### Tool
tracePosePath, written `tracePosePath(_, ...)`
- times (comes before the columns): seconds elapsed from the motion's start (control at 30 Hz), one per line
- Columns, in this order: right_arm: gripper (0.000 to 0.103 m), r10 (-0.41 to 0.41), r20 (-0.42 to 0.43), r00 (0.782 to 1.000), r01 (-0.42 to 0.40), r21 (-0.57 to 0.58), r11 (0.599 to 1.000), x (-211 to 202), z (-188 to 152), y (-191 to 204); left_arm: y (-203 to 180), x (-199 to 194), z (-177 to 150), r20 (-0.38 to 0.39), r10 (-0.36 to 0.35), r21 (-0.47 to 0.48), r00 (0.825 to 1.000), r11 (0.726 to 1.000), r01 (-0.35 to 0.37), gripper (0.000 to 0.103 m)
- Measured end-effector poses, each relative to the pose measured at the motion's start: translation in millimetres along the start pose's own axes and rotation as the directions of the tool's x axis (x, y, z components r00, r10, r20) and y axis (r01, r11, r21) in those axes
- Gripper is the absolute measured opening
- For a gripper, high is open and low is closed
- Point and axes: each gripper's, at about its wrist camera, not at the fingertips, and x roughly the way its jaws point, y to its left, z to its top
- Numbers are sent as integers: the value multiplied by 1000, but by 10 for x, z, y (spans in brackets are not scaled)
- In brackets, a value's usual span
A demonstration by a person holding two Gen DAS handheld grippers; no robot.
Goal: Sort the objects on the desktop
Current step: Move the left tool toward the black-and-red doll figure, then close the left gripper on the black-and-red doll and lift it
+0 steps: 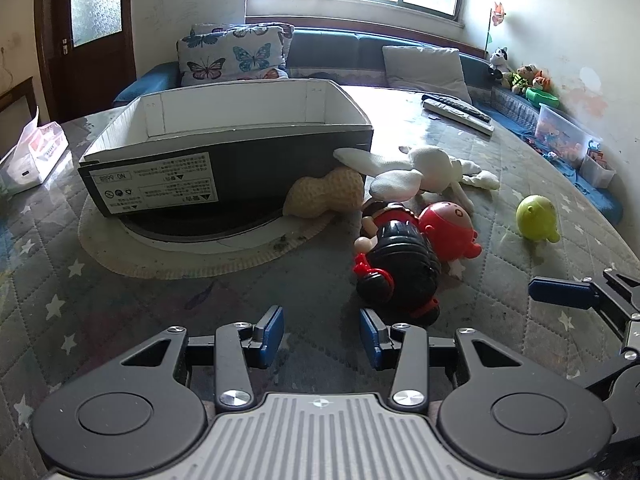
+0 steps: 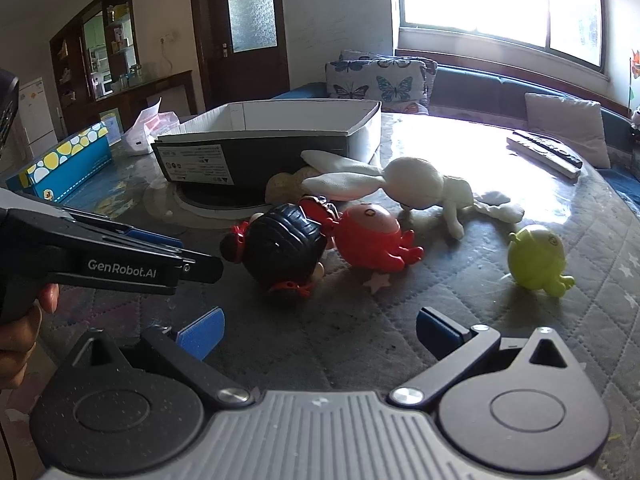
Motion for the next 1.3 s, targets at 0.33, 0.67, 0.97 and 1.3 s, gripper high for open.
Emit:
tracePosePath(0.33,103,26,-12,1000,-26,-1,1000,94,62,-12,36,78,58,-23,-1,1,1000,1000,1,44)
tracePosePath(0.67,103,57,-31,998,-58,-12,998,225,127,11,124,39,143,-19,-8,-9,1000,1000,8,44)
tracePosePath(0.97,102,85,-41,995,-87,-28,996,303,175,40,210,47,245,-14,-23,-30,1000,999,22,44)
tracePosePath(1.3,95,115,-56,992,-116,-23,993,407,246,35,260,4,360,2,-58,-41,998,997,58,44)
